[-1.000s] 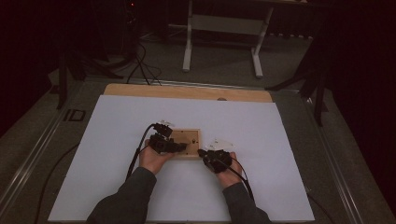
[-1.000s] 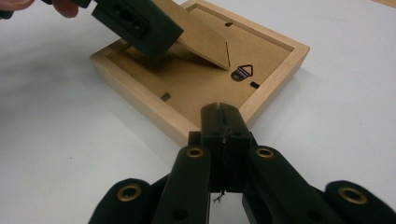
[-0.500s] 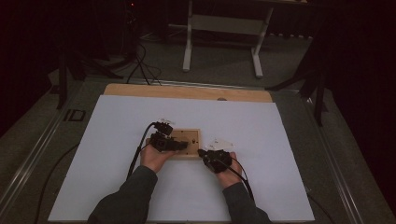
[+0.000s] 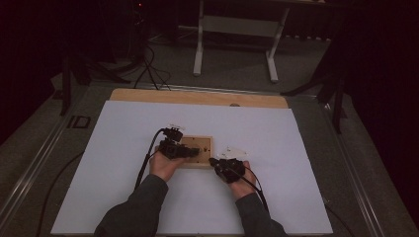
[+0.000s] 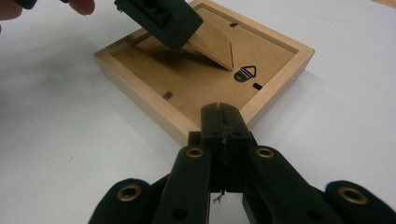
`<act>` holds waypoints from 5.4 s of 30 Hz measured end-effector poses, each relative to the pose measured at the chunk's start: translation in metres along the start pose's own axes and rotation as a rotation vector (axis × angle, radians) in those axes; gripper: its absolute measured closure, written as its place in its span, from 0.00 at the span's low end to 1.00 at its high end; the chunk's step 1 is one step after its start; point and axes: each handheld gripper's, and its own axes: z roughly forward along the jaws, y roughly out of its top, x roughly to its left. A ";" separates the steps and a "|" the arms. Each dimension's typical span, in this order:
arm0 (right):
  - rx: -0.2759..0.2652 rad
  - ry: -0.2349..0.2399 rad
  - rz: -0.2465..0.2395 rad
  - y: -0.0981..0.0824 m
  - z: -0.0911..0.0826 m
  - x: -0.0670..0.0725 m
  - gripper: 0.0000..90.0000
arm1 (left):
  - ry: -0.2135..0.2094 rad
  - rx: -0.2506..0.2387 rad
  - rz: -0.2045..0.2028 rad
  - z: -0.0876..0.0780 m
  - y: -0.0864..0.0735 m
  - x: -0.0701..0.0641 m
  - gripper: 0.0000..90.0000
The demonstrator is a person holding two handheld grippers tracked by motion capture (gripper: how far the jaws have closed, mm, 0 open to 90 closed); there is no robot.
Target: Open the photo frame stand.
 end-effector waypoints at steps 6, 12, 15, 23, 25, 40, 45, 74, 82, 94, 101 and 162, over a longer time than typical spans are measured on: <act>0.000 0.000 0.001 0.000 0.000 0.000 1.00 | -0.004 -0.030 -0.036 -0.003 0.002 0.003 0.57; 0.000 0.000 0.000 0.000 0.000 0.000 1.00 | 0.010 0.004 -0.022 -0.001 0.001 0.002 0.57; 0.000 0.000 0.000 0.000 0.000 0.000 1.00 | 0.019 0.017 -0.017 0.000 0.001 0.002 0.55; 0.000 0.001 0.001 0.000 0.000 0.000 1.00 | 0.035 0.034 -0.014 -0.002 -0.003 0.002 0.51; 0.000 0.001 0.000 0.000 0.000 0.000 1.00 | 0.037 0.040 -0.017 -0.001 -0.004 0.003 0.51; 0.000 0.001 0.001 0.000 0.000 0.000 1.00 | 0.015 0.052 -0.033 0.001 -0.003 0.005 0.61; 0.002 0.003 0.002 0.000 0.000 0.000 1.00 | 0.032 0.051 -0.008 0.000 -0.004 0.002 0.62; -0.037 0.001 0.053 0.009 -0.015 -0.013 0.72 | 0.167 -0.066 0.245 -0.013 -0.028 -0.032 0.62; -0.047 0.015 0.080 0.013 -0.017 -0.017 0.66 | 0.212 -0.108 0.328 -0.017 -0.039 -0.042 0.62; -0.053 0.014 0.096 0.020 -0.019 -0.024 0.57 | 0.235 -0.166 0.391 -0.020 -0.055 -0.046 0.62; -0.059 0.034 0.111 0.027 -0.017 -0.029 0.54 | 0.249 -0.194 0.432 -0.024 -0.066 -0.047 0.62; -0.120 0.143 -0.027 0.038 -0.020 -0.012 0.62 | 0.107 -0.135 0.389 -0.031 -0.076 -0.024 0.85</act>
